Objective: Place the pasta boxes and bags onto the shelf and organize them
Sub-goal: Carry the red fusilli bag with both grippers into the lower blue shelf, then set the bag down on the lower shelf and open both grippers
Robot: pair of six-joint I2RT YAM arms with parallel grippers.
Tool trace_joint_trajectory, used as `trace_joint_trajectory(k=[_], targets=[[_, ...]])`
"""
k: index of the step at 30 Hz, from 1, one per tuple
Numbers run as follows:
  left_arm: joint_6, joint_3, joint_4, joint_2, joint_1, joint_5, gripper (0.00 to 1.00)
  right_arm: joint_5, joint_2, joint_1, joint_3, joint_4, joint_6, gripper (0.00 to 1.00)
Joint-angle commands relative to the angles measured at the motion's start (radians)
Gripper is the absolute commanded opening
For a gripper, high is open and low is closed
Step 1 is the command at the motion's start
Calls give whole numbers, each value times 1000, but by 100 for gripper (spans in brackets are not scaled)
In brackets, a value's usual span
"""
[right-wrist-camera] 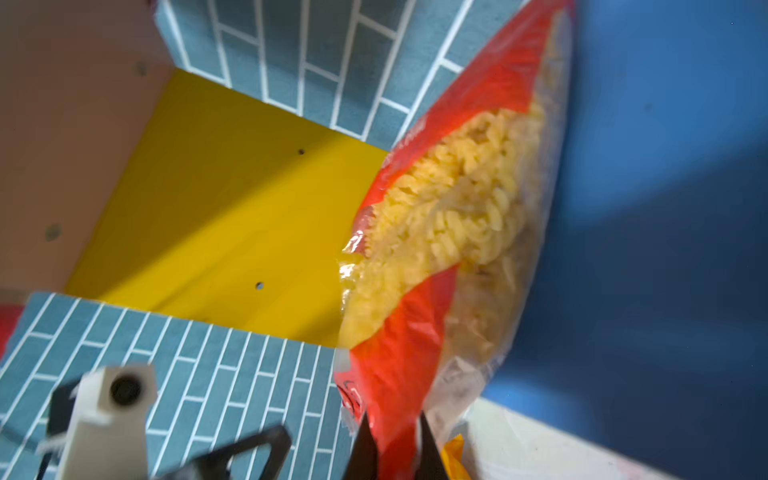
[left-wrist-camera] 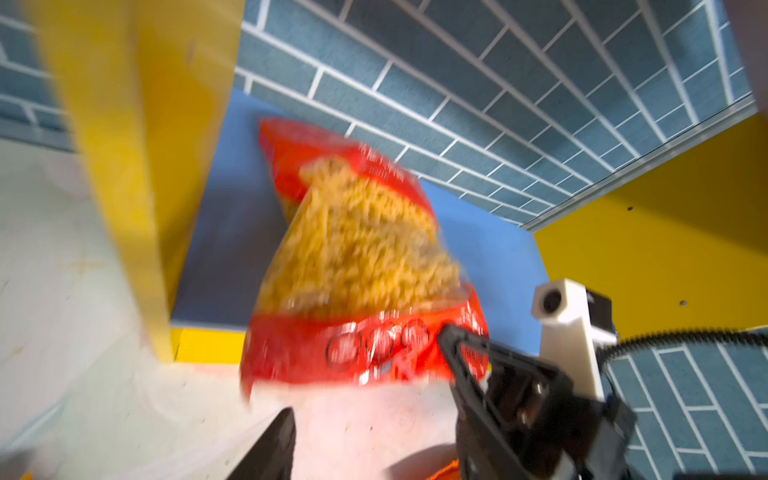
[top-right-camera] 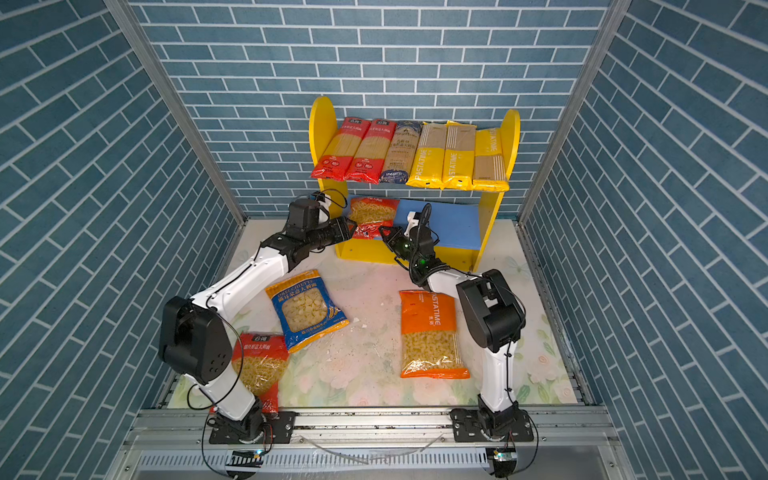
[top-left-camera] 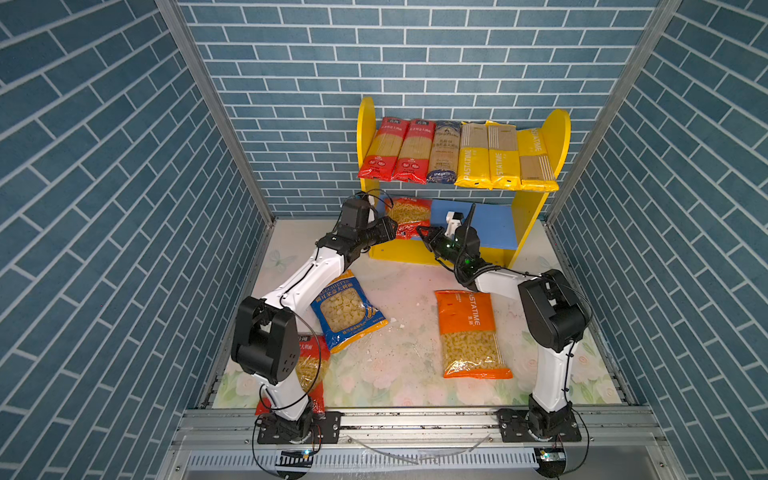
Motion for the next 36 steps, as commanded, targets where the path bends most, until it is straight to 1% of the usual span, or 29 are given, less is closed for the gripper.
trace_joint_trajectory(k=[1, 3, 6, 12, 15, 18, 19, 21, 22, 23, 25, 28, 32, 36], targets=[[-11, -76, 31, -58, 4, -4, 62, 15, 44, -1, 116, -66, 1, 0], [-11, -116, 32, -97, 0, -4, 62, -5, 58, -2, 119, -88, 9, 0], [-9, -193, 29, -162, -1, -11, 62, -30, 46, -1, 75, -101, 16, 0], [41, -319, -44, -325, -1, -64, 63, -139, -15, -7, 42, -231, 0, 0], [81, -351, -115, -405, 2, -104, 65, -143, -29, -10, 42, -288, -24, 0], [95, -378, -170, -475, 10, -120, 69, -147, 2, -22, 81, -310, -25, 0], [101, -387, -188, -497, 14, -121, 70, -155, 6, -22, 93, -309, -22, 5], [111, -406, -223, -533, 20, -120, 73, -166, -5, -20, 98, -310, -44, 19], [114, -419, -238, -553, 24, -121, 74, -168, -18, -19, 95, -325, -64, 22], [113, -437, -247, -574, 29, -121, 74, -163, -29, -19, 94, -358, -85, 22], [92, -482, -241, -613, 35, -119, 75, -151, -37, -21, 106, -413, -112, 14], [45, -551, -206, -657, 38, -102, 75, -168, -4, -17, 167, -445, -109, 6], [37, -581, -212, -682, 41, -94, 75, -175, 46, 13, 253, -466, -92, 0], [41, -598, -215, -710, 47, -99, 75, -200, 82, 38, 335, -531, -110, 0]])
